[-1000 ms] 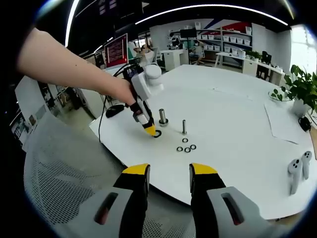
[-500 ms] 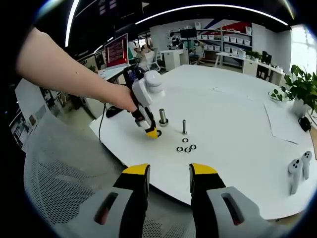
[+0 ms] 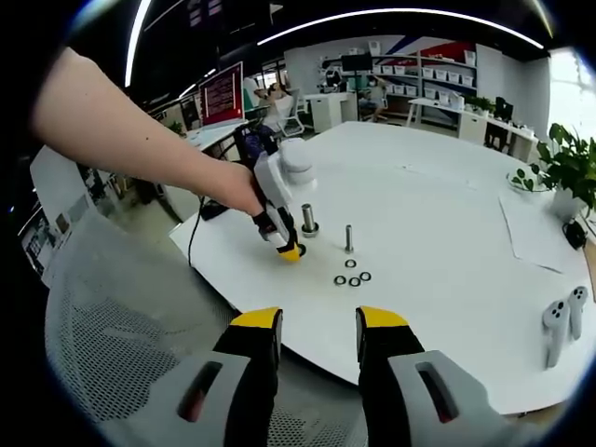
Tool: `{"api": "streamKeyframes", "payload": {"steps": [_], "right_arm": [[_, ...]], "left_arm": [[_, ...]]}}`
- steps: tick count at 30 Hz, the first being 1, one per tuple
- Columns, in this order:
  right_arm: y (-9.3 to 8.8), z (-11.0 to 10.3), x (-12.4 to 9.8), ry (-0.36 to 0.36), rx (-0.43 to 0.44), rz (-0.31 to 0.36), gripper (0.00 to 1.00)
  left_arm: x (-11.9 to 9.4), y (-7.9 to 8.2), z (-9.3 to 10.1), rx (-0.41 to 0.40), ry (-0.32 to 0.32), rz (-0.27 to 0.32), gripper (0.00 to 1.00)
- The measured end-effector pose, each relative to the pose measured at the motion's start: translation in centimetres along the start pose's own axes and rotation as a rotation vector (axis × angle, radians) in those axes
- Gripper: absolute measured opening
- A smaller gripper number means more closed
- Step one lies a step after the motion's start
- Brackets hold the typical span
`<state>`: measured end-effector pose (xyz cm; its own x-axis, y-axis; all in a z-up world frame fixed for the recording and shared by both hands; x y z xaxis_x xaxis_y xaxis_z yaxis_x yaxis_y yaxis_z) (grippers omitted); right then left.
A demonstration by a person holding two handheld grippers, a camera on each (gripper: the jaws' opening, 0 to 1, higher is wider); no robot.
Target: Place the washer onto the threaded stud by aligning its center hole with the stud, sliding it down to the base, and recovering from edge contact or off-axis alignment until the washer reaches the visible bottom stop.
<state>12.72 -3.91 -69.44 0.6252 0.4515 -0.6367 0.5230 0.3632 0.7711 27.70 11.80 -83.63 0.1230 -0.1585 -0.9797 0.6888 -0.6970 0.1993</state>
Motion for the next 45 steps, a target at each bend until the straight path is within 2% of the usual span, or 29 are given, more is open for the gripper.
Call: {"api": "streamKeyframes", "payload": {"steps": [22, 25, 26, 28, 33, 40, 45], "right_arm": [[0.02, 0.01, -0.05, 0.0, 0.003, 0.005, 0.34], [0.0, -0.1, -0.01, 0.006, -0.002, 0.002, 0.34], [0.0, -0.11, -0.02, 0.006, -0.003, 0.001, 0.34], [0.03, -0.09, -0.04, 0.005, -0.001, 0.004, 0.34], [0.05, -0.03, -0.08, 0.001, 0.0, 0.006, 0.34], [0.16, 0.08, -0.1, -0.004, 0.003, 0.014, 0.34], [0.15, 0.09, -0.11, -0.005, 0.003, 0.014, 0.34]], "left_arm": [[0.1, -0.07, 0.35, 0.024, 0.004, -0.006, 0.21], [0.09, -0.04, 0.07, 0.008, -0.016, -0.008, 0.2], [0.11, -0.01, 0.06, 0.013, -0.023, -0.016, 0.2], [0.08, -0.03, 0.15, 0.083, -0.023, -0.052, 0.2], [0.13, 0.11, 0.31, 0.071, -0.007, -0.073, 0.2], [0.05, -0.23, 0.1, 0.062, -0.021, -0.004, 0.19], [0.03, -0.17, 0.17, 0.077, -0.017, 0.012, 0.19]]}}
Point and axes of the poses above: the point that each gripper's makers call its tool centre point, and the gripper's own axes: x roughly forward along the fingers, z roughly to its right, y roughly out of its top, the point moved 3 cm from there along -x, roughly backward along the fingers, and after that the axes turned 8 degrees about -x, right-handed, at the moved point
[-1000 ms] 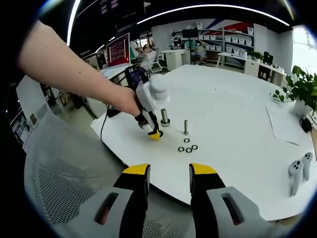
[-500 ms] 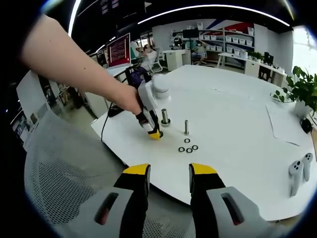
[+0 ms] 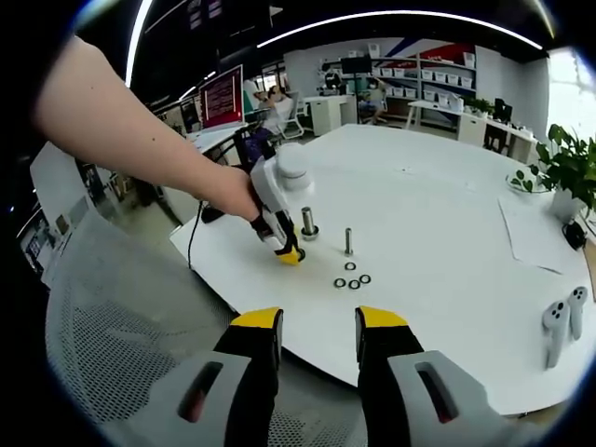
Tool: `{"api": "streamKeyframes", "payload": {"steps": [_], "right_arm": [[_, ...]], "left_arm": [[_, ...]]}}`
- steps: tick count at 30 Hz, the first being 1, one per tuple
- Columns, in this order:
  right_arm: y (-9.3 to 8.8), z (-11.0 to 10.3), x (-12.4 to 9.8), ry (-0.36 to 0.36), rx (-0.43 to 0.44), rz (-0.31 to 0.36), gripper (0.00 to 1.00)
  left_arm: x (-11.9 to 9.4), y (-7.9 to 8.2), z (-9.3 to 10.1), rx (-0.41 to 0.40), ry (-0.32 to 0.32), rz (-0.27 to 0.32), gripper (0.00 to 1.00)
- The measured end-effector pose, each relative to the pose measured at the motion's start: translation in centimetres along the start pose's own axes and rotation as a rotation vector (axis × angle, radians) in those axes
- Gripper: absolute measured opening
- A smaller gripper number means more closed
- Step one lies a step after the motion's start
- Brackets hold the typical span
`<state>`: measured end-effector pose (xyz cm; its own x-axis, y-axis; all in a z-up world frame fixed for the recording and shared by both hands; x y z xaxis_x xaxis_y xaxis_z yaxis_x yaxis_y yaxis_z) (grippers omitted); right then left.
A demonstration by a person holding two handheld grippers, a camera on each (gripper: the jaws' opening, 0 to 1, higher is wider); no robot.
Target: Place the washer onto the threaded stud by aligning its center hole with the stud, sliding it down to the base, and recovering from edge contact or off-axis alignment until the washer reaches the visible bottom stop.
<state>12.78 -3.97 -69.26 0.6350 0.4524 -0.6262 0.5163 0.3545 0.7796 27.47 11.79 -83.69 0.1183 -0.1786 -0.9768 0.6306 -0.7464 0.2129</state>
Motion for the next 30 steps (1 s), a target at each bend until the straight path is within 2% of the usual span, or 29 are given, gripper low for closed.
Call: {"api": "streamKeyframes", "payload": {"steps": [4, 8, 14, 25, 30], "right_arm": [[0.0, 0.0, 0.0, 0.0, 0.001, 0.0, 0.34], [0.0, 0.0, 0.0, -0.001, 0.001, -0.001, 0.34], [0.0, 0.0, 0.0, 0.001, -0.002, -0.003, 0.34], [0.0, 0.0, 0.0, 0.002, 0.0, -0.004, 0.34], [0.0, -0.1, 0.1, 0.005, 0.001, -0.006, 0.34]], "left_arm": [[0.0, 0.0, 0.0, -0.006, -0.002, 0.0, 0.19], [-0.1, 0.0, -0.1, 0.013, 0.0, -0.028, 0.19], [-0.4, -0.4, -0.2, 0.044, 0.01, -0.025, 0.19], [-1.4, -0.5, -0.8, 0.042, -0.007, -0.014, 0.19], [-2.3, -0.4, -0.7, 0.096, -0.01, -0.007, 0.19]]}}
Point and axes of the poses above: the point that each gripper's makers call its tool centre point, and the gripper's own axes: x roughly forward along the fingers, z roughly to its right, y roughly out of its top, the point moved 3 cm from there along -x, roughly backward along the fingers, and after that the axes turned 8 degrees about -x, right-handed, at the moved point
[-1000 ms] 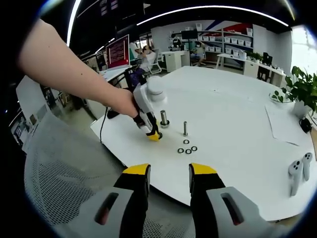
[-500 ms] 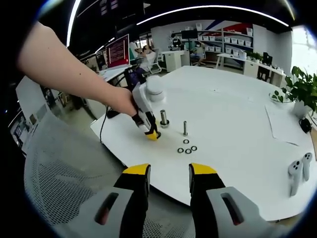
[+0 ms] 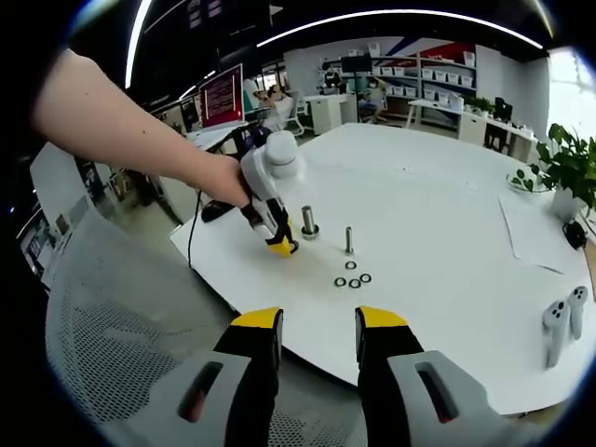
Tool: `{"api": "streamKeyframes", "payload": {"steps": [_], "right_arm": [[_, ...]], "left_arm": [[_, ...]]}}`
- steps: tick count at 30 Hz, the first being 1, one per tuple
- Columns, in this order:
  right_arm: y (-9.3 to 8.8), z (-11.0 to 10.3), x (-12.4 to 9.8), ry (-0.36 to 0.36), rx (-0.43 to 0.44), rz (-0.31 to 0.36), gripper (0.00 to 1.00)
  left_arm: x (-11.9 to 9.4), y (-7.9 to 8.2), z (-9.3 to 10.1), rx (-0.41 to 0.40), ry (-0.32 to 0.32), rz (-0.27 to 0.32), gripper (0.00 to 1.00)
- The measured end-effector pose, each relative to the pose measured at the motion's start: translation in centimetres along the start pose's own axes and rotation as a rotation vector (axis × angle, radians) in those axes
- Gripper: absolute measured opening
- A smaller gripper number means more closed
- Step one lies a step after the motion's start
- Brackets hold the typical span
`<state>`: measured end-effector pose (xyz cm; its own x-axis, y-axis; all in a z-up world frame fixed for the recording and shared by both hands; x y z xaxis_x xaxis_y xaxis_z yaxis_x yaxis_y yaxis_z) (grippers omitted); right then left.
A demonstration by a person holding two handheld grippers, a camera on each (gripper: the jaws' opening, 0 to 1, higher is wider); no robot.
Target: Place the washer onto the threaded stud by aligning its center hole with the stud, sliding it down to the base, and recovering from edge contact or off-axis alignment until the washer reaches the visible bottom stop.
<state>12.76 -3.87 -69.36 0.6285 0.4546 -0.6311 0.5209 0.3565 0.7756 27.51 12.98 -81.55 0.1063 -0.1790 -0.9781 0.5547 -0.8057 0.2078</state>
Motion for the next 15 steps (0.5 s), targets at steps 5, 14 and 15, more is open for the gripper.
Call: {"api": "streamKeyframes", "payload": {"steps": [5, 14, 15], "right_arm": [[0.0, 0.0, 0.0, 0.0, 0.0, 0.001, 0.34], [0.0, -0.1, 0.0, 0.006, -0.002, -0.002, 0.34], [0.0, -0.1, 0.0, 0.005, -0.001, -0.001, 0.34]], "left_arm": [[-1.3, 0.6, -0.5, 0.024, 0.0, 0.015, 0.19], [-3.8, 1.7, -1.3, 0.095, 0.002, 0.009, 0.19], [-4.1, 1.8, -1.4, 0.099, 0.002, 0.009, 0.19]]}}
Point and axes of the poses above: the point that each gripper's makers call its tool centre point, and the gripper's own axes: x roughly forward along the fingers, z roughly to its right, y roughly out of its top, the point moved 3 cm from there along -x, roughly backward along the fingers, and after that the axes turned 8 degrees about -x, right-handed, at the moved point
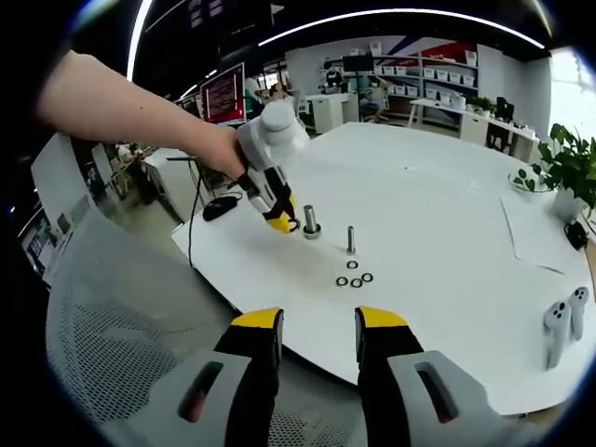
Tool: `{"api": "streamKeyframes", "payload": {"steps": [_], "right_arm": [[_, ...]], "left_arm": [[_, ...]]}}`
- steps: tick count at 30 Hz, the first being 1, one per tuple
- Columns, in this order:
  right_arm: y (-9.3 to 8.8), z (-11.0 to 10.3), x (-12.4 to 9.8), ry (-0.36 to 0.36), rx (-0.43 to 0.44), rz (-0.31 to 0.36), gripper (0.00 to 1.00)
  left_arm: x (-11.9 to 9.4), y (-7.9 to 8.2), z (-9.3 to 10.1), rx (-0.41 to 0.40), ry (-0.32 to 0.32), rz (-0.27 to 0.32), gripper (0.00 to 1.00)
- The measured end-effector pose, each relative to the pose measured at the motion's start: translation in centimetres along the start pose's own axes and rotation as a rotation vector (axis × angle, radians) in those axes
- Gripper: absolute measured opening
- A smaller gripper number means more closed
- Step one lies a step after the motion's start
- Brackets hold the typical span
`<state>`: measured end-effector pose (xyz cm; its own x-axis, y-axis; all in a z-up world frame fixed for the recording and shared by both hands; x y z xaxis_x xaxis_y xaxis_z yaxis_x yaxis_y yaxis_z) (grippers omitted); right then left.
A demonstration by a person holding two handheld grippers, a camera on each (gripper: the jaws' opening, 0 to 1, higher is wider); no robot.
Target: Place the washer onto the threaded stud by aligning its center hole with the stud, sliding it down to the base, and recovering from edge contact or off-axis alignment until the washer reaches the visible bottom stop.
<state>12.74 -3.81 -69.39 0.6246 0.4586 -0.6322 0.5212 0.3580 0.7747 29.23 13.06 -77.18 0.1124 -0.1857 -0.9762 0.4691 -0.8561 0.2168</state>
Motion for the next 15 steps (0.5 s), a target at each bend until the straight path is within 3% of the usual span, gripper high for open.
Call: {"api": "streamKeyframes", "payload": {"steps": [9, 15], "right_arm": [[0.0, 0.0, 0.0, -0.001, 0.0, -0.002, 0.34], [-0.1, 0.0, 0.0, -0.002, 0.0, -0.002, 0.34]], "left_arm": [[-1.1, 1.0, -1.1, 0.08, 0.015, -0.013, 0.19], [-1.1, 1.8, -2.1, 0.079, 0.026, -0.002, 0.19]]}}
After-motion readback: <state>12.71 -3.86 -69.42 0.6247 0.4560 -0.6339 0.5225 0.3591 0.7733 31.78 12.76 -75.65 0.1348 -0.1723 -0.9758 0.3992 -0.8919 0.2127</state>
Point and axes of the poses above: the point that each gripper's makers call its tool centre point, and the gripper's own axes: x roughly forward along the fingers, z roughly to its right, y roughly out of its top, the point moved 3 cm from there along -x, roughly backward along the fingers, and after that the axes turned 8 degrees about -x, right-handed, at the moved point
